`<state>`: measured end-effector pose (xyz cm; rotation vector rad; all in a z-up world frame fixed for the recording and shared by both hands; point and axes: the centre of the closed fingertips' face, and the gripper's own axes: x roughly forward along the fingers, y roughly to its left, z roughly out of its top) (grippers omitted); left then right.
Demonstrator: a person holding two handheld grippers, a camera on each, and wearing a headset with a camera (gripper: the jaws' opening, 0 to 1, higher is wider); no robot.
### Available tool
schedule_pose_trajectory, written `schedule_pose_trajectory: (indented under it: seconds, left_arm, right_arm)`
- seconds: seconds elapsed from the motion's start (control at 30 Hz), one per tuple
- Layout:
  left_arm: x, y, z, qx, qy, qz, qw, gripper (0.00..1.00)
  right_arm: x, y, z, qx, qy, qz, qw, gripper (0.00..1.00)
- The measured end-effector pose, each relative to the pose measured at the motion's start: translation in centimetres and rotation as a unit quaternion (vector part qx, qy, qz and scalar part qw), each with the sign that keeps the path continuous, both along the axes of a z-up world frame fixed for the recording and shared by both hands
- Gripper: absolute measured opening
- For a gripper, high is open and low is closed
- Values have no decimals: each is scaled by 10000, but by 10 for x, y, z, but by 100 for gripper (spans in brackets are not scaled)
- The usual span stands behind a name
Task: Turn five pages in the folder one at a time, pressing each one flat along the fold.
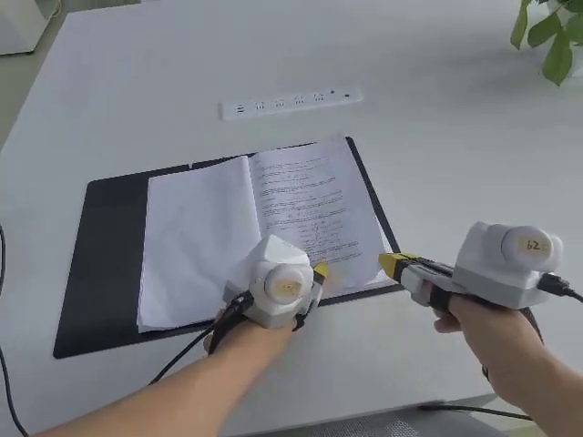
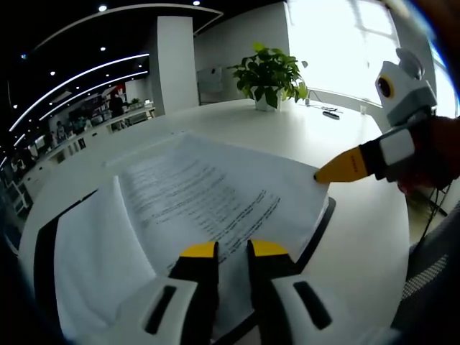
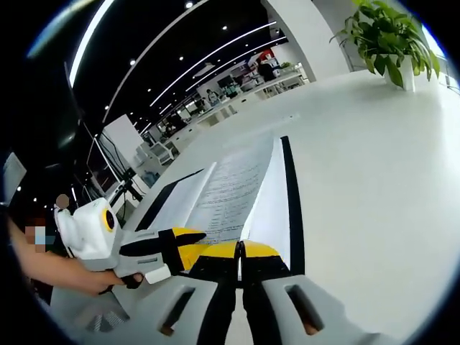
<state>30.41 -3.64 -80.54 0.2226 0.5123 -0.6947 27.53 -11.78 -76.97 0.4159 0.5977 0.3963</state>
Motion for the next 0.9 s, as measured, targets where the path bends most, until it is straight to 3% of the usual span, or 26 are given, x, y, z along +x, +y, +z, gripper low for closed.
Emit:
schedule_pose_trajectory:
  seconds: [0.17, 0.33, 0.7, 0.9]
  left_arm:
    - [-8, 9, 2, 48, 54, 8, 10000, 15]
    - [-14, 24, 14, -148, 74, 122, 9998, 16]
    - [-20, 58, 51, -388, -150, 354, 9985, 17]
    - [-22, 90, 77, -610, -291, 650, 9956, 17]
  right_arm:
    - [-1, 8, 8, 44, -85, 80, 9999, 0]
    - [0, 19, 20, 114, -192, 194, 9996, 0]
    - [-2, 62, 51, 323, -456, 540, 9970, 0]
    - [-7, 97, 66, 413, -567, 832, 9941, 0]
